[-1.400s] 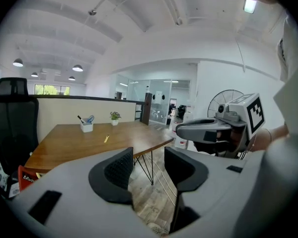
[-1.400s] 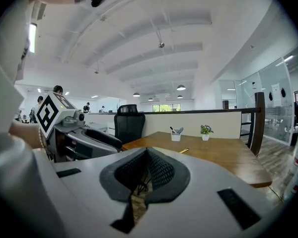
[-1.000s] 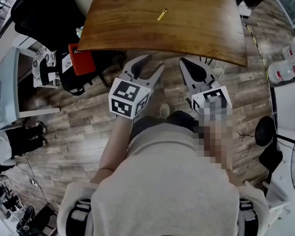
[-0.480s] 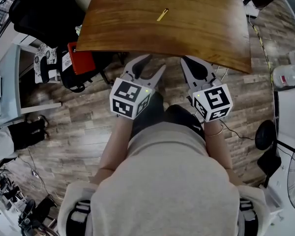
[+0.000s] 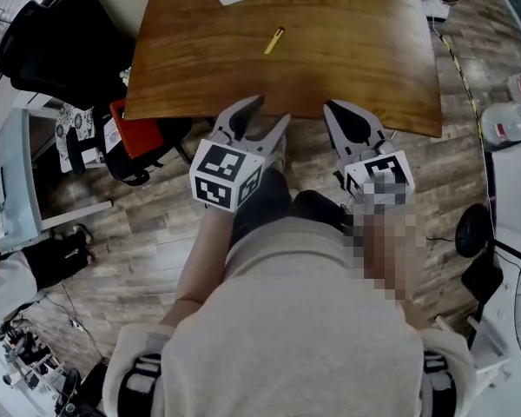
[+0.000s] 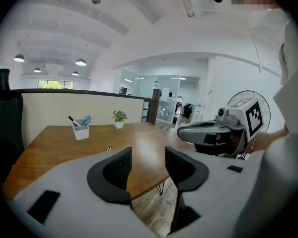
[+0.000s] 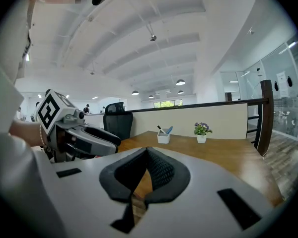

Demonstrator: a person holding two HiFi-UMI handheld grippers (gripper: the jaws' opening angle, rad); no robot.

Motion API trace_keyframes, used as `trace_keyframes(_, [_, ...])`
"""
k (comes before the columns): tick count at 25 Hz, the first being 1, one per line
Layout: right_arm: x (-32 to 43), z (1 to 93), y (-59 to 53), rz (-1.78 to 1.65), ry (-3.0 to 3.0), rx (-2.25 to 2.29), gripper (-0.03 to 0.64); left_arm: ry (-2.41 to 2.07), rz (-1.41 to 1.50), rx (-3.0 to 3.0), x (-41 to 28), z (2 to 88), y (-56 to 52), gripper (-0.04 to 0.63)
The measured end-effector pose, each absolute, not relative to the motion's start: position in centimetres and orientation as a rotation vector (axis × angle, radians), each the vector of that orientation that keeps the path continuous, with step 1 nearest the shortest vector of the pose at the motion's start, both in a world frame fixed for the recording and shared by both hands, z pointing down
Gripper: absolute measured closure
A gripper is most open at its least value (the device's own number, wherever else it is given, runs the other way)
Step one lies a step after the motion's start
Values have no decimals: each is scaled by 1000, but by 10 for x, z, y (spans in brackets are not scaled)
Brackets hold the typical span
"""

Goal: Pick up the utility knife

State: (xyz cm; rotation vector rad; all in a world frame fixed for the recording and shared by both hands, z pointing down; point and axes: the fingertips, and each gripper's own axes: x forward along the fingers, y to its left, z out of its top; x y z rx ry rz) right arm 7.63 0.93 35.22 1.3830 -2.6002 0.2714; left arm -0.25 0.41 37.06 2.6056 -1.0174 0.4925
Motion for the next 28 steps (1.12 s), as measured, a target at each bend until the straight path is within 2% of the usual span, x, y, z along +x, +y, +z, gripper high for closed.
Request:
trace_keyframes(14, [57,341,-114,239,-2551,1449,604,-971,474,2626,-14,363,-131,383])
trace_keyframes(28, [46,350,-181,258,-2488,1551,604,-925,472,2677,-27,365,-212,390])
